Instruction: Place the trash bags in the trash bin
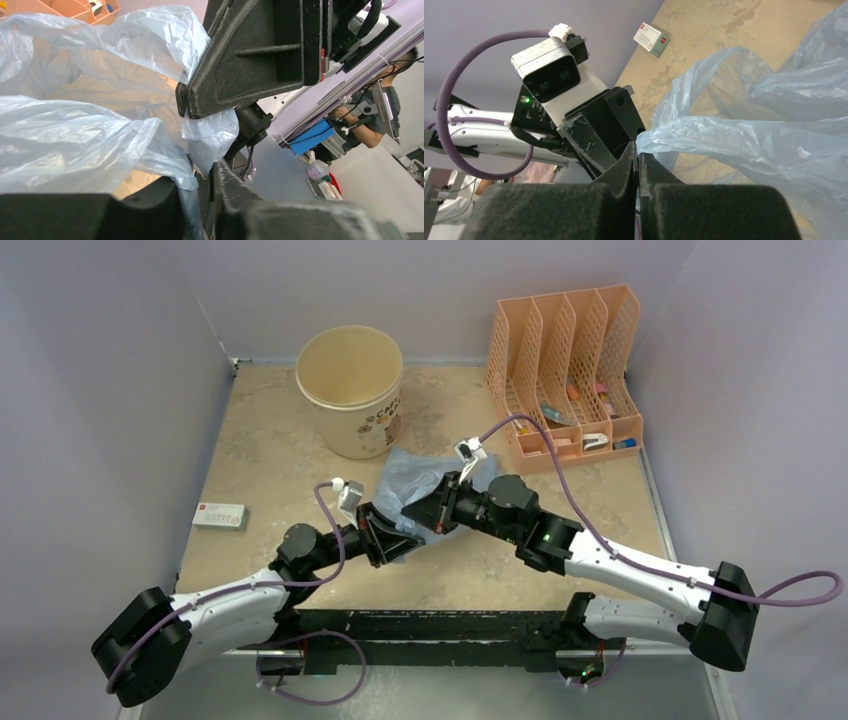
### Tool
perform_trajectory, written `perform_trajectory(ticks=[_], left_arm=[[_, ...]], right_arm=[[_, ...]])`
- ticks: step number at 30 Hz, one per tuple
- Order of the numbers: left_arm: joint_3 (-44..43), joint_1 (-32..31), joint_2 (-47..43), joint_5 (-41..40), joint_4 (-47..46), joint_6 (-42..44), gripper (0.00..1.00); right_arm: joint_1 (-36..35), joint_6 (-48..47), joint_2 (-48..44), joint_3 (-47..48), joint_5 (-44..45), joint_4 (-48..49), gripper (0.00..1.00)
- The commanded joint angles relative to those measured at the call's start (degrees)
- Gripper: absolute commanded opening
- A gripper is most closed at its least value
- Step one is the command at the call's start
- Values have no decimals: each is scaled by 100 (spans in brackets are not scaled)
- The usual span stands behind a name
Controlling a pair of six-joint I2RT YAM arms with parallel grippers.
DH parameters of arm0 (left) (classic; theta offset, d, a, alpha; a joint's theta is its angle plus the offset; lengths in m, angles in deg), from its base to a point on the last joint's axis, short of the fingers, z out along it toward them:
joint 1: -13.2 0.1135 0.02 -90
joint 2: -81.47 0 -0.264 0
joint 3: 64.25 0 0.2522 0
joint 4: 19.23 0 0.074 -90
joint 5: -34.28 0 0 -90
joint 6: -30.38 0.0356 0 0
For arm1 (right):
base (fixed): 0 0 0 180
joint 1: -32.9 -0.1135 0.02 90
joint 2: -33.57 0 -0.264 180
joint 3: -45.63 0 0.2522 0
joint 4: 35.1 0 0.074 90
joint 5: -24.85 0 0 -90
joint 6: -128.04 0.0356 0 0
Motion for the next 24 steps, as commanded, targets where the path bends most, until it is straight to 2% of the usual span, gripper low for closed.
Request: perform_trajectory(ticks=[1,4,7,13,17,24], left_arm=[[-156,-15,-217,73,71,31,25],[-151,-14,-413,-66,306,42,36],[-195,-10,-478,-161,491,83,37],[-375,-8,-368,-250,862,138,24],[-424,2,-411,-276,1030,142,39],[-523,117,-224,-343,1050,34,46]], right_arm=[[60,299,-26,22,369,-158,0],[293,321,-142,33,609,-549,0],[620,309,-352,-158,301,-523,0],[737,479,-642,-436,140,-557,0],[760,669,-749,-658,335,-747,0],[768,772,-789,-961,-161,-331,0]])
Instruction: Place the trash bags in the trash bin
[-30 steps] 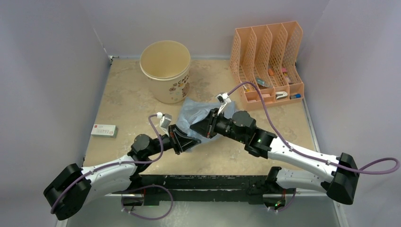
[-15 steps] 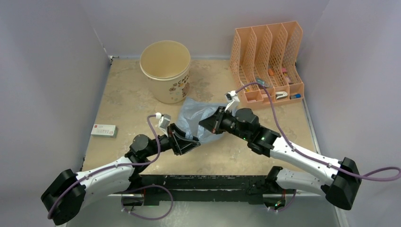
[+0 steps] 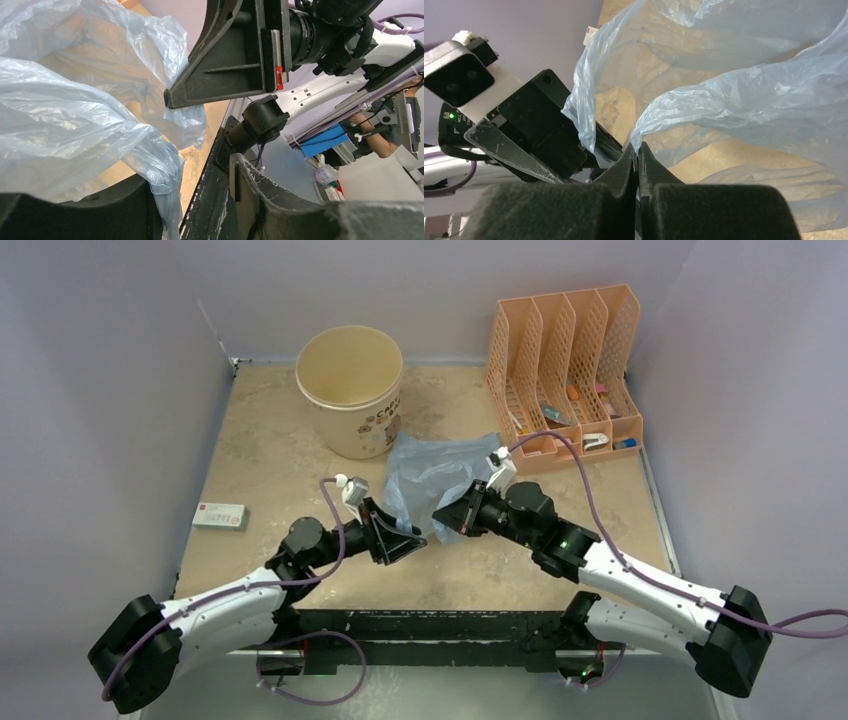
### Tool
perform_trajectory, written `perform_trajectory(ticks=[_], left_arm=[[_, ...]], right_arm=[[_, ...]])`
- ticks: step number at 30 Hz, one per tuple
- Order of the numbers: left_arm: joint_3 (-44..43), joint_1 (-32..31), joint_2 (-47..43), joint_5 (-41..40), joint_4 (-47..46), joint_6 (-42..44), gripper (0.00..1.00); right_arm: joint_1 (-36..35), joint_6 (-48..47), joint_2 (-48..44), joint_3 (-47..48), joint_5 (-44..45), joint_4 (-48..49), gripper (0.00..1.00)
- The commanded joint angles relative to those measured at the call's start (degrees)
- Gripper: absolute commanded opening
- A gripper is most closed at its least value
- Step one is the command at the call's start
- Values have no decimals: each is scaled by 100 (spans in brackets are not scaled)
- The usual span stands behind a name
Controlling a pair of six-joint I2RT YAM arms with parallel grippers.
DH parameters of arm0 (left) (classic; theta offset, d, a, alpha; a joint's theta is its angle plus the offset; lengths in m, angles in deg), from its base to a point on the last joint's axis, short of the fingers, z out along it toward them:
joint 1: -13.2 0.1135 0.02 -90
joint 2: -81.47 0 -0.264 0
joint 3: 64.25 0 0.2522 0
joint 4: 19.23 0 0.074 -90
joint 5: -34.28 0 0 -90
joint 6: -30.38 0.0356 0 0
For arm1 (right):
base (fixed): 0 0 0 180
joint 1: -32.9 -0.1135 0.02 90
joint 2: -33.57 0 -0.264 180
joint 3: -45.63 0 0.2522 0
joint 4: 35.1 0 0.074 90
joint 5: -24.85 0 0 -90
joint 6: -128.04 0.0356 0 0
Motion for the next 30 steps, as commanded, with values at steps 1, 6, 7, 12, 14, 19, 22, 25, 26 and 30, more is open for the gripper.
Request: perform_trajectory(ticks=[1,6,7,12,14,19,22,25,26,30], left_arm=[[-268,134,193,-81,-350,-91,46],[-170,509,747,30,-781,-573,47],[-117,609,804,81,-874,-719,48],[-134,880,818,301,-565,-882,24],[-241,888,696,302,-187,-791,2],[-1248,885,552,535,1583,107,0],[-2444,915,566,475,2670,889,0],[-4453,956,963,512,3872,1798,0],[-5170,955,1130,652,4252,2060,0],[-6842,951,963,1696,4768,2682,0]], right_arm=[[20,137,-87,-108,-375,397,0],[23,107,-89,-131,-174,233,0],[19,99,-86,-133,-145,191,0],[19,118,-115,-222,102,56,0],[25,122,-97,-290,211,45,0],[656,-230,322,8,190,-126,0],[1296,-857,692,1252,-81,-597,0],[1627,-1632,1217,3459,124,-1527,0],[1635,-1893,1399,4423,158,-1902,0],[1637,-2619,1108,6159,364,-2033,0]])
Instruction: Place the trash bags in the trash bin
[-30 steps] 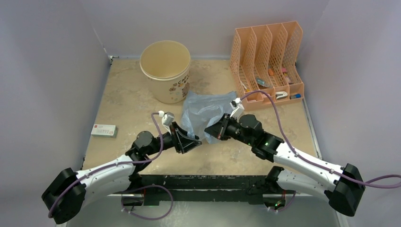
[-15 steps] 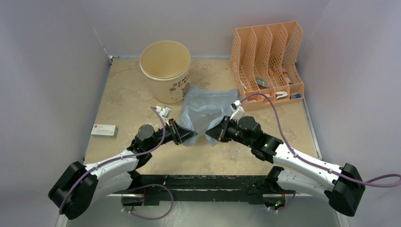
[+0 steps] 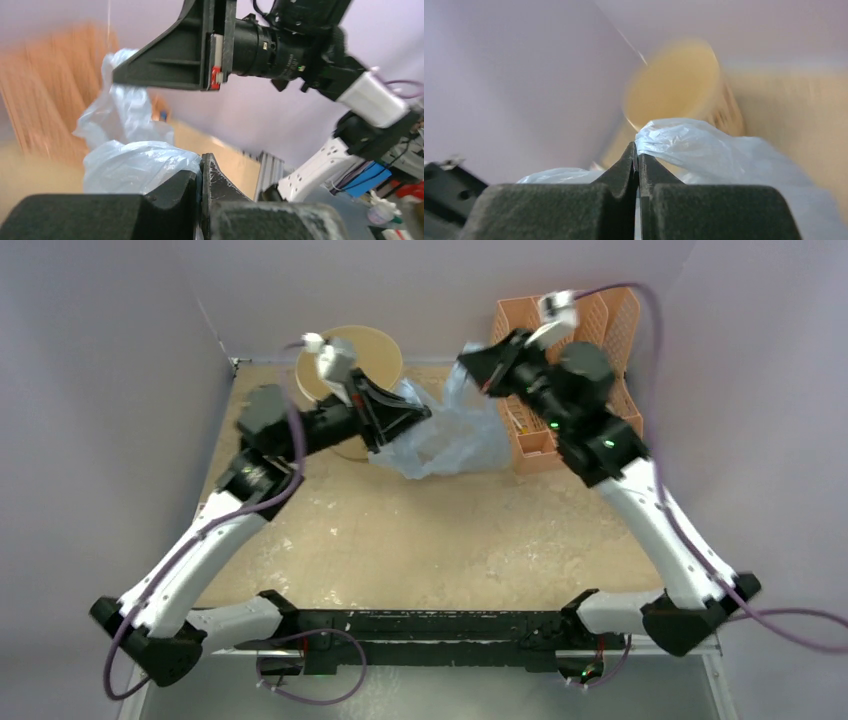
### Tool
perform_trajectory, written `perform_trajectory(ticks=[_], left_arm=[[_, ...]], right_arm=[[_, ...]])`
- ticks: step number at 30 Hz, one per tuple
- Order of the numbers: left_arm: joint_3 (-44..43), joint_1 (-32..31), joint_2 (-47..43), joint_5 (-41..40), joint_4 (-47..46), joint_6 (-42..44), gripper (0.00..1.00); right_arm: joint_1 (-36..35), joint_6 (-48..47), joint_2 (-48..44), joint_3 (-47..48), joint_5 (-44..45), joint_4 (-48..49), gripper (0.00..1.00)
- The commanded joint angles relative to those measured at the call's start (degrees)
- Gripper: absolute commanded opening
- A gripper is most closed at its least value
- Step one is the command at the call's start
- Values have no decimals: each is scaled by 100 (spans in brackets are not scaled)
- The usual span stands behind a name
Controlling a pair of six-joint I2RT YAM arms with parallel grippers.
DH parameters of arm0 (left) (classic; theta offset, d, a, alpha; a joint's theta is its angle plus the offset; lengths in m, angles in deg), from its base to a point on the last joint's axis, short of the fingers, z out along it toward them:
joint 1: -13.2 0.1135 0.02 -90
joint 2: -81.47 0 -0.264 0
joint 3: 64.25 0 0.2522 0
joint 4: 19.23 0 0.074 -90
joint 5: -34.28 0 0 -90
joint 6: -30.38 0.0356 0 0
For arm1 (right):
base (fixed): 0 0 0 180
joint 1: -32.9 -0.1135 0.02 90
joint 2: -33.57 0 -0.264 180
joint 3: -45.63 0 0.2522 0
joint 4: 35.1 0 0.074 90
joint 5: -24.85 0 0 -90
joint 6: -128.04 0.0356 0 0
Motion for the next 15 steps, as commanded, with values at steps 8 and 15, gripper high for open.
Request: perform_trajectory(ticks=[8,15], left_arm=[[4330,-31,-2883,1331,-815,-309,0],[4990,-569,-2525,385,-1428,-537,0]], right_arm=[[-17,1156,-3510,-4490,753,477,0],[-16,1713,-3332,-4708,578,709,0]])
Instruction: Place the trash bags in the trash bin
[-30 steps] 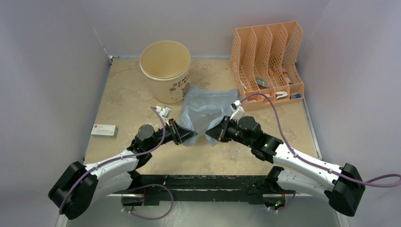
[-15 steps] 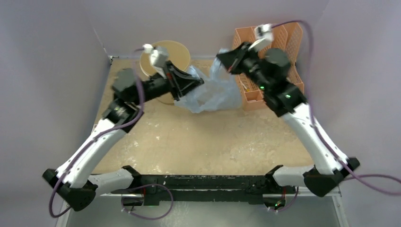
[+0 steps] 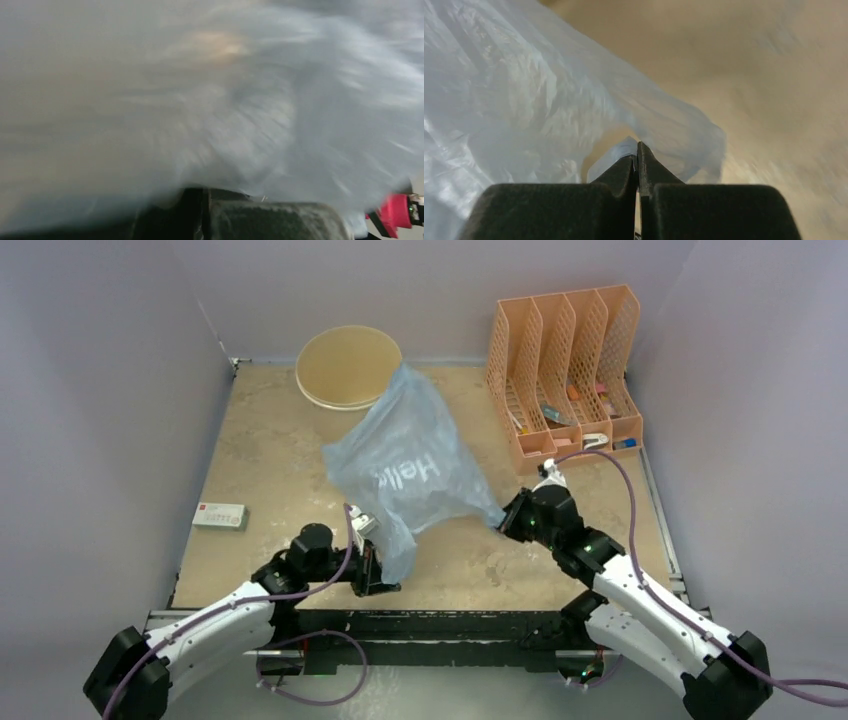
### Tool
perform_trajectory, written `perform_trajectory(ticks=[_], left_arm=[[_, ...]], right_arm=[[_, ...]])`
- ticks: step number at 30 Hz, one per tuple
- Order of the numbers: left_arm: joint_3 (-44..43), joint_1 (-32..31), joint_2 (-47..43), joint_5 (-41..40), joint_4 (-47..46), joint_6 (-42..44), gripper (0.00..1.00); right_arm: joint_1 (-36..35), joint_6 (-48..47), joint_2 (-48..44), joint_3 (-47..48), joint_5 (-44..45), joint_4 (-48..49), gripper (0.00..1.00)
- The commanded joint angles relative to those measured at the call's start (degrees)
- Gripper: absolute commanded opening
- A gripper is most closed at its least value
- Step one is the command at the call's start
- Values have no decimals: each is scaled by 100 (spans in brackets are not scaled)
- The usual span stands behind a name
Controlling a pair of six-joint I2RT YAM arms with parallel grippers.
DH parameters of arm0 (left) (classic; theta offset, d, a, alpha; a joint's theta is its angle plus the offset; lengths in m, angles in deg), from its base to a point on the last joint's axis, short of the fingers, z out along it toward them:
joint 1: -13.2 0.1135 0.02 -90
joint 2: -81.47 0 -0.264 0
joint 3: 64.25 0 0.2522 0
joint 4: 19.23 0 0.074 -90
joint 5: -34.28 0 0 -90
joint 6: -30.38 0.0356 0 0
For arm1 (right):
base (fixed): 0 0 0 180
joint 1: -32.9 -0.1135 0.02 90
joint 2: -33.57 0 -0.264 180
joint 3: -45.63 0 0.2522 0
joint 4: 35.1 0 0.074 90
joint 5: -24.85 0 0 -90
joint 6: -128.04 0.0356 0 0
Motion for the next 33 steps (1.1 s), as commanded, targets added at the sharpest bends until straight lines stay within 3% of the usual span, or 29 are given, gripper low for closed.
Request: perform_trajectory(ticks=[1,4,7,8,10,12,15,18,20,22,24,27,31,33], left_arm=[[-1683,-203,211,-415,-225,346,0],[-3750,-191,924,-682,701,1330,0],[-6400,-189,1643,-973,1864,2204,0],[-7095,-191,1773,-878,2038,2404,0],[-7691,-195,1707,-595,2007,2623,0],[-7197,-191,1197,-271,1526,2643,0],[-4933,-197,279,-169,808,2106,0],[-2256,-209,-130,-60,-133,729,0],[-675,-382,20,-255,-1360,-91,0],[-88,-573,264,-679,-1933,-394,0],[-648,-607,424,-730,-1481,-90,0],[-2371,-598,648,-1226,-64,863,0],[-5449,-593,1208,-1754,1293,2311,0],[-6749,-589,1367,-1555,1761,2682,0]], right_arm=[[-8,135,-35,1151,301,-14,0],[-4,-832,794,3125,578,-444,0],[-8,-1604,1423,5435,943,-1058,0],[-7,-1785,1417,5818,1004,-999,0],[-4,-1982,1022,5802,1151,-546,0],[-8,-1913,297,4826,1339,42,0],[-8,-1177,-781,2557,1770,183,0],[-4,228,-808,570,1682,-496,0],[-8,810,-613,-160,1195,-450,0],[-3,871,-497,-436,802,34,0],[-7,745,-395,-183,918,210,0],[-8,-21,-60,1260,1253,189,0],[-8,-1283,671,3903,1892,-402,0],[-3,-1656,533,4587,2269,-344,0]])
